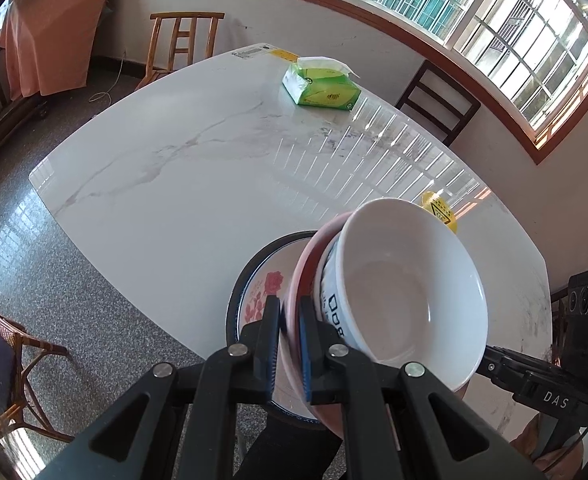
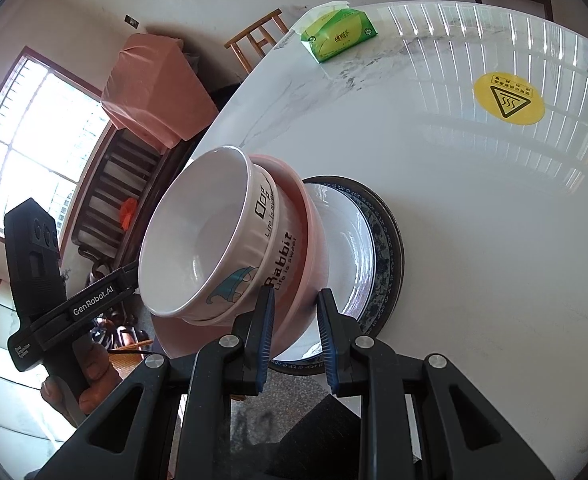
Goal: Organize plates and bowls
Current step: 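Lower the nested bowls onto the plate stack with both grippers, then open both grippers and pull them back from the stack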
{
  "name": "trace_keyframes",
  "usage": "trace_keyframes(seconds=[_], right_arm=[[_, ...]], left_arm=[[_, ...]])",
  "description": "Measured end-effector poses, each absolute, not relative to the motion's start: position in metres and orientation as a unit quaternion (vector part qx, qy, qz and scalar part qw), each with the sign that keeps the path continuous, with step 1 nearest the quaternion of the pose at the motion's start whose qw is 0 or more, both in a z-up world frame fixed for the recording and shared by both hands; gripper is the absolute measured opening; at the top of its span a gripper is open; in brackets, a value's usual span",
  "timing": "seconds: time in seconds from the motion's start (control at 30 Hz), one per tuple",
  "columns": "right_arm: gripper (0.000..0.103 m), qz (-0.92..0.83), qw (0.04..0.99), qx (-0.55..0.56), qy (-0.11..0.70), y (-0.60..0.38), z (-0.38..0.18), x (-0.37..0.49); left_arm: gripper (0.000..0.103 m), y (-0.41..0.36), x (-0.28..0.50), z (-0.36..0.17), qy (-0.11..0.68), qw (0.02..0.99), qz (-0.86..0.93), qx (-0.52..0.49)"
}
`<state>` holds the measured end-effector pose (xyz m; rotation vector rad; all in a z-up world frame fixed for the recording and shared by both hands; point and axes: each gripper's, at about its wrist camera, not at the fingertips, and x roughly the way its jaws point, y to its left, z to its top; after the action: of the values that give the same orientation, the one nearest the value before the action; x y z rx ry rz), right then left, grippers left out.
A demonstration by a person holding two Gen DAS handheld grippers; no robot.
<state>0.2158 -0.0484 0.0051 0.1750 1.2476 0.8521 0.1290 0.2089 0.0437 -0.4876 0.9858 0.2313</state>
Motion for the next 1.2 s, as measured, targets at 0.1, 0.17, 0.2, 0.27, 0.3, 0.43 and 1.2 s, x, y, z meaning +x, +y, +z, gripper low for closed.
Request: trace_keyframes(seconds=[0.1,0.17,0.2,0.27,0.3,0.43,1.2], right_arm=[[0.022,0.386,0.723,0.08,0.568,-0.047,0.003,0.216],[0.022,0.385,0.722,0.08,0.569,-0.045,0.001,0.216],[0.022,0.385,0.722,0.079,0.569,-0.044,0.0,0.216],[0.022,0.384,0.723,0.078,0.57,-0.043,-0.001,0.216],[0.022,0.383,0.723,0.077,0.57,-0.043,-0.002,0.216],[0.022,0.384,0.723,0.076,0.569,-0.041,-0.005,0.216],[0.046,0.373,0.84,0.013,0.394,-0.053,0.012,0.163]], left_arm=[[0.007,0.211,0.13,0.04,0.471,0.844,0.111,-0.232],[0.007,0.212,0.131,0.037,0.473,0.843,0.111,-0.232],[0.007,0.214,0.131,0.035,0.474,0.842,0.11,-0.233],[0.007,0.215,0.132,0.031,0.477,0.84,0.11,-0.234],[0.007,0.216,0.132,0.029,0.479,0.839,0.109,-0.235],[0.007,0.218,0.133,0.021,0.48,0.84,0.11,-0.229],[0.052,0.206,0.093,0.002,0.307,0.921,0.182,-0.154]])
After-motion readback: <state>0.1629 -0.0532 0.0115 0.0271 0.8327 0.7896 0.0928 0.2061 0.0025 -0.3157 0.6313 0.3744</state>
